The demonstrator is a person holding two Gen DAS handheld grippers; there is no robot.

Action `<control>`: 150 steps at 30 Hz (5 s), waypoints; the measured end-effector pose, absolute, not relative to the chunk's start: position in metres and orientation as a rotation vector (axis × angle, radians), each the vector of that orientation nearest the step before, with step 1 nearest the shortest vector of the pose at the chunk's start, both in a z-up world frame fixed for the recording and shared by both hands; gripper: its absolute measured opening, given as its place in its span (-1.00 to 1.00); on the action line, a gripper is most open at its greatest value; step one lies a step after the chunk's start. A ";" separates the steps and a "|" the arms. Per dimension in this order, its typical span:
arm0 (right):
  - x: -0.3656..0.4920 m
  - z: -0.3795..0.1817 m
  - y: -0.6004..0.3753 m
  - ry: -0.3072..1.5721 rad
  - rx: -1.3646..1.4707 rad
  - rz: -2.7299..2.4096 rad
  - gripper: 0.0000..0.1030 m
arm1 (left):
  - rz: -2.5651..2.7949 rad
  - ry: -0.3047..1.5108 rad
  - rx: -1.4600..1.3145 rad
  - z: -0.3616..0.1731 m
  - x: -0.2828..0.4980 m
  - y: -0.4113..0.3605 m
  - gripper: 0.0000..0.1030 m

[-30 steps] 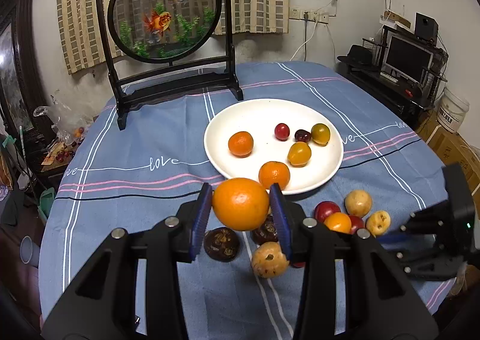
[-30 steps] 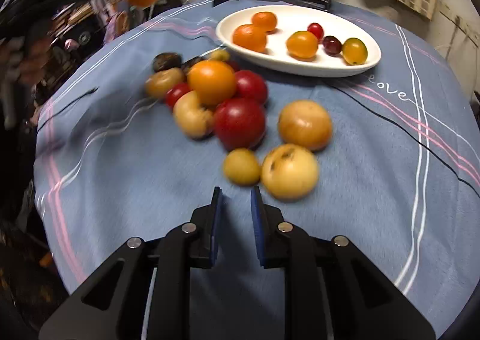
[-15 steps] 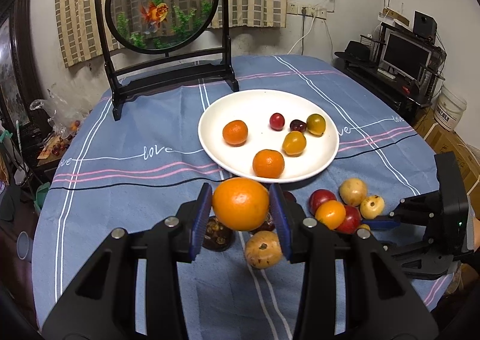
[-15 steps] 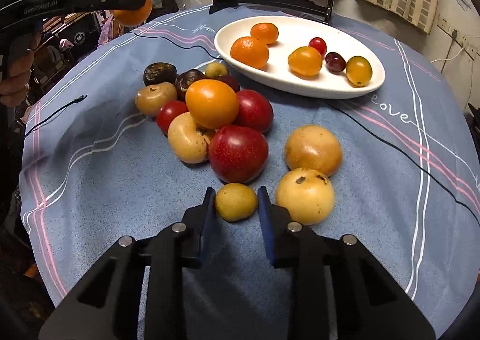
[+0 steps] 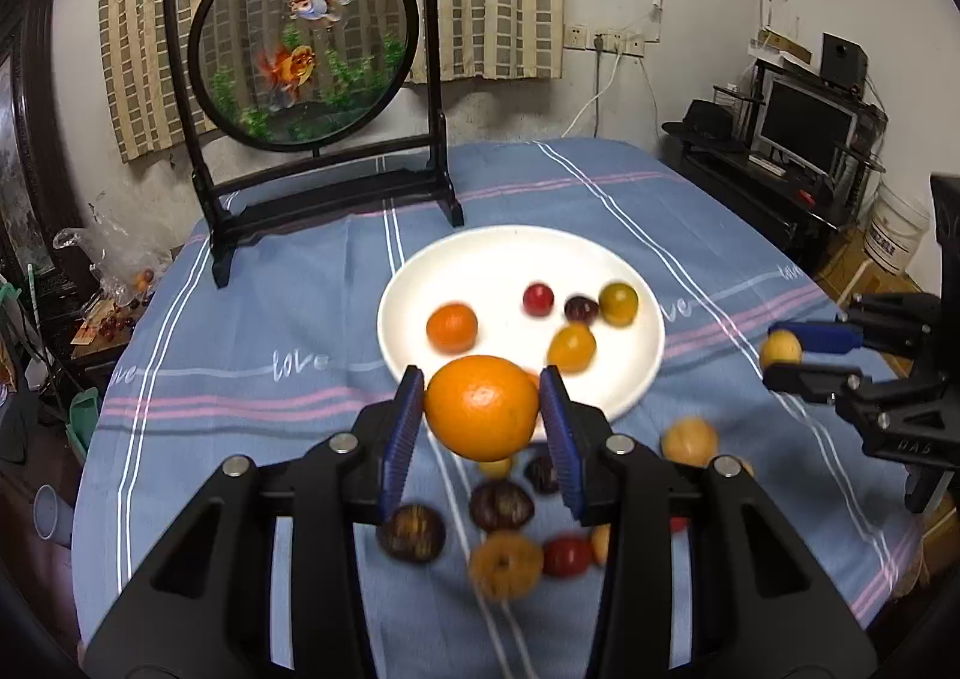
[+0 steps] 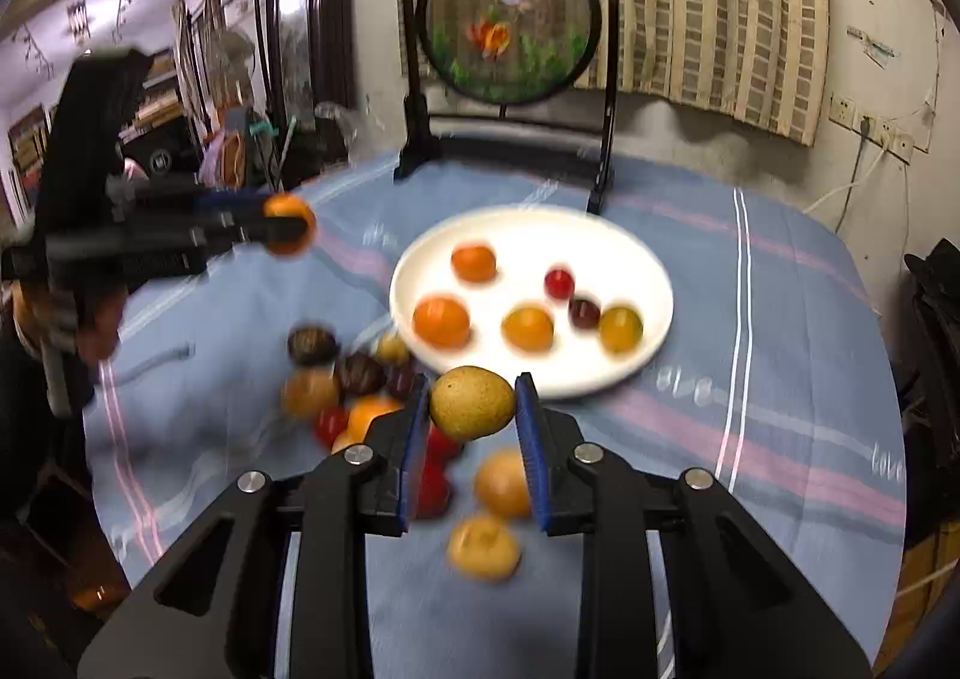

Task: Organize fruits
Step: 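Carry the orange and small yellow fruit over the white plate with both grippers, then open both grippers to release the fruits onto the plate, then withdraw both open grippers back toward the fruit pile, then grasp a pale tan fruit with the left gripper while the right grasps a spotted yellow fruit, then carry the pale tan and spotted yellow fruits over the plate with both grippers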

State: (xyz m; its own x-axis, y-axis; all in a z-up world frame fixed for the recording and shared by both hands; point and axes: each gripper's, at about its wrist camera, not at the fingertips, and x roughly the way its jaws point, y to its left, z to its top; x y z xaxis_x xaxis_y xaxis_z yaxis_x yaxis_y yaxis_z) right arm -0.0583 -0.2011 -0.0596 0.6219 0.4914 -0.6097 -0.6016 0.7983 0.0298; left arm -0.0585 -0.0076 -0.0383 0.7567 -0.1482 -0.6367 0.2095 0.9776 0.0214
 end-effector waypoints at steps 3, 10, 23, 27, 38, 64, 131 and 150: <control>-0.020 -0.056 -0.195 0.644 -0.150 0.619 -0.45 | -0.178 0.714 0.113 -0.045 -0.025 -0.019 -0.22; 0.062 -0.081 -0.171 0.713 -0.137 0.592 -0.45 | -0.113 0.816 0.187 -0.082 0.043 -0.036 -0.22; 0.109 -0.101 -0.170 0.833 0.004 0.607 -0.42 | -0.092 0.823 0.204 -0.095 0.058 -0.036 0.24; 0.085 -0.079 -0.188 0.790 0.079 0.651 -0.06 | -0.089 0.810 0.171 -0.082 0.039 -0.028 0.25; -0.112 0.047 -0.284 0.139 0.221 0.553 0.97 | -0.110 0.625 0.112 -0.012 -0.080 -0.018 0.41; -0.114 -0.151 -0.203 0.803 -0.383 0.537 0.53 | -0.126 0.753 0.224 -0.098 -0.149 0.011 0.60; -0.109 -0.128 -0.227 0.779 -0.258 0.548 -0.26 | -0.306 0.783 0.166 -0.098 -0.117 0.003 -0.15; 0.003 -0.057 -0.191 0.642 -0.193 0.528 -0.26 | -0.230 0.737 0.177 -0.056 0.003 -0.036 -0.14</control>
